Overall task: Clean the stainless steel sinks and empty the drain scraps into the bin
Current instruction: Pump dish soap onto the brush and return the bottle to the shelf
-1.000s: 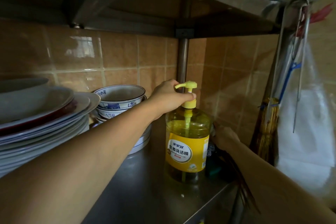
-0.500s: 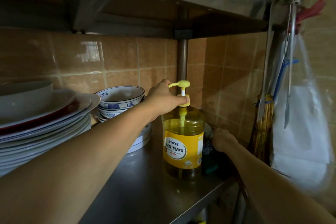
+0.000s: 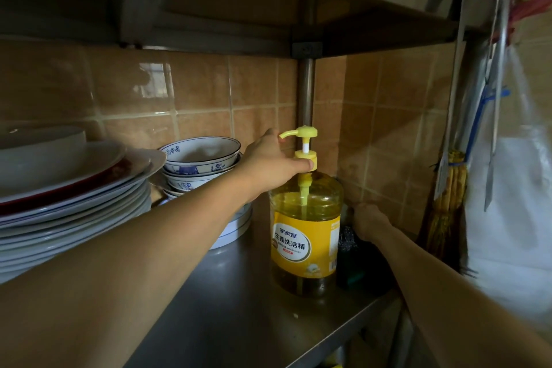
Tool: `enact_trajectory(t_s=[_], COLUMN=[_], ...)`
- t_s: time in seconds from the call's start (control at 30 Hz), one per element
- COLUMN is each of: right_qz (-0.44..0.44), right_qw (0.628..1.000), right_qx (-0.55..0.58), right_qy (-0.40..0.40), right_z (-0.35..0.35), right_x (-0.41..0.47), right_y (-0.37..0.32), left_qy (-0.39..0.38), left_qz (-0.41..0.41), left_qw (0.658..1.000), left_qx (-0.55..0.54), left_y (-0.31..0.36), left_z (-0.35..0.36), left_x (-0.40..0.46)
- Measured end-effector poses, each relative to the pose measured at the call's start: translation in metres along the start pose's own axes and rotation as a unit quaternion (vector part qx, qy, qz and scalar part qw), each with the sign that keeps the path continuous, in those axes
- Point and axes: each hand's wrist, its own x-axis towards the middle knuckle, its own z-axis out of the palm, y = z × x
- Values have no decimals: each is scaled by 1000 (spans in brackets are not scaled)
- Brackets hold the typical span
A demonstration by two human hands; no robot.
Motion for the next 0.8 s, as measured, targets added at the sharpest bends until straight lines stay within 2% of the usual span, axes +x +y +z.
enact_trajectory(t_s=[0.17, 0.57, 0.8], right_qz=[-45, -9, -34], right_qw=[999, 997, 996], right_qx=[1, -53, -5], right_qy=[-30, -57, -79], right_z=[0, 8, 3], right_x=[0, -8, -15], right_y=[-5, 14, 16], left_qy=[1, 21, 48], left_qz=[-7, -25, -26], left_qw=[1000, 999, 998], left_qx=[-9, 14, 11], left_y=[-6, -7, -3], left_z=[-1, 6, 8], left_x=[-1, -15, -23])
